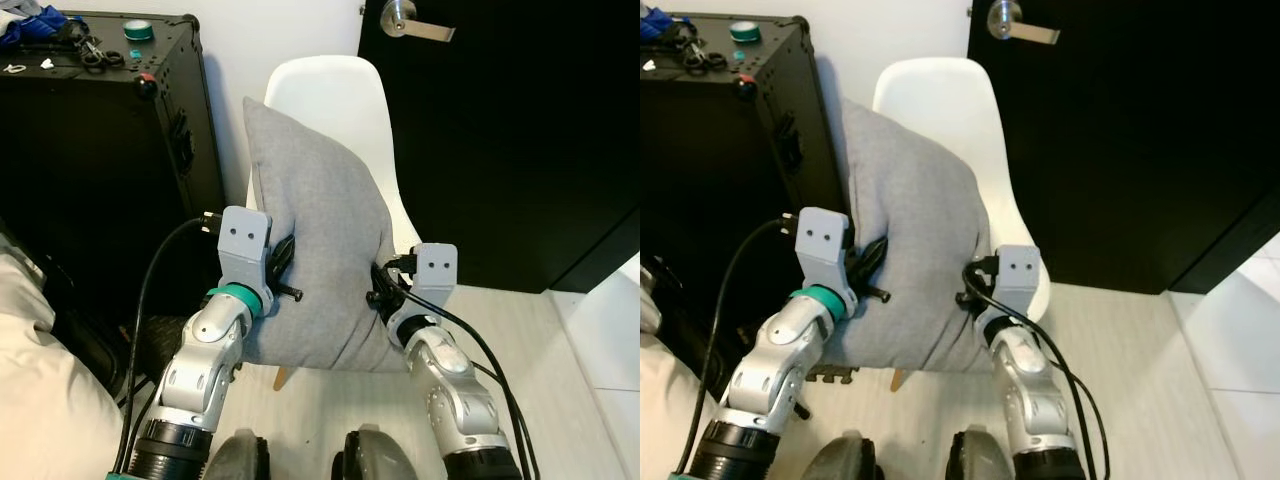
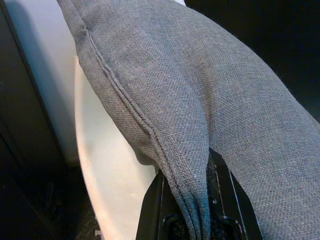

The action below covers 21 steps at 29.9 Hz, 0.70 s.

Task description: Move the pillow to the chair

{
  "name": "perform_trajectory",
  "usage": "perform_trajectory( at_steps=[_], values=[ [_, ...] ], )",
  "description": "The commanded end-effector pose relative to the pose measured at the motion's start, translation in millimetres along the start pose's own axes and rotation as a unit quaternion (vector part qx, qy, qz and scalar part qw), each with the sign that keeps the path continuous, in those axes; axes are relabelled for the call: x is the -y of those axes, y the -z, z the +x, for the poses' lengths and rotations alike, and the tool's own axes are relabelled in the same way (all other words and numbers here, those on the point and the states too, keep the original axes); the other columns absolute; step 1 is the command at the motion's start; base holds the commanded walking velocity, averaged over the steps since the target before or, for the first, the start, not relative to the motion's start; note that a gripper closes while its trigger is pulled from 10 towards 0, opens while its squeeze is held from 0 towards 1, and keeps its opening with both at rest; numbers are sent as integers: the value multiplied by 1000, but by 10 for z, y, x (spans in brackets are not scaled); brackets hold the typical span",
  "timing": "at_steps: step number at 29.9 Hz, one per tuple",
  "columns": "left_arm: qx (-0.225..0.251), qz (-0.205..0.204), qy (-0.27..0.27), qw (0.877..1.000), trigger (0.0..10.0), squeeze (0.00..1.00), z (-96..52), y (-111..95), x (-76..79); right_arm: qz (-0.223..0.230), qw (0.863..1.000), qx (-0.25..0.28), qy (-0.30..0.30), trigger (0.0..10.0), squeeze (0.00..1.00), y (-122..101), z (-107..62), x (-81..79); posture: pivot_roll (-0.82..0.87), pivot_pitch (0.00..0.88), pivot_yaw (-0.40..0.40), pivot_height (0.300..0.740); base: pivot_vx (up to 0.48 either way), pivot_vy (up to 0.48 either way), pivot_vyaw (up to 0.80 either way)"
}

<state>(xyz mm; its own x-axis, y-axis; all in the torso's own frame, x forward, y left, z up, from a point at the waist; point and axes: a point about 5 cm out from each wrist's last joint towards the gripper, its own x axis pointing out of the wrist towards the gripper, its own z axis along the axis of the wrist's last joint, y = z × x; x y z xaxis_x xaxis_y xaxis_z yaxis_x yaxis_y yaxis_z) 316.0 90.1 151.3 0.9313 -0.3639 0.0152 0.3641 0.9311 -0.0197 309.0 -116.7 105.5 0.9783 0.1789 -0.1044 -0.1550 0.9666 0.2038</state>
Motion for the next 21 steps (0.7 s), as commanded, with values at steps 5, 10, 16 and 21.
perform_trajectory(
  at_steps=[5,10,16,21],
  values=[
    [5,13,36,999,10000,0,24,-16,115,0,1000,-2,-4,10000,0,27,-10,-36,54,50,40,627,0,0,0],
    [2,14,32,999,10000,0,14,-2,78,2,1000,-9,10,10000,0,67,-12,33,56,51,38,627,0,0,0],
    [1,11,29,1000,10000,0,10,3,57,2,1000,-14,10,10000,0,75,-14,59,52,50,37,622,0,0,0],
    [0,7,30,1000,10000,0,12,8,75,2,1000,-12,11,10000,0,67,-16,62,49,50,39,617,0,0,0]
  ],
)
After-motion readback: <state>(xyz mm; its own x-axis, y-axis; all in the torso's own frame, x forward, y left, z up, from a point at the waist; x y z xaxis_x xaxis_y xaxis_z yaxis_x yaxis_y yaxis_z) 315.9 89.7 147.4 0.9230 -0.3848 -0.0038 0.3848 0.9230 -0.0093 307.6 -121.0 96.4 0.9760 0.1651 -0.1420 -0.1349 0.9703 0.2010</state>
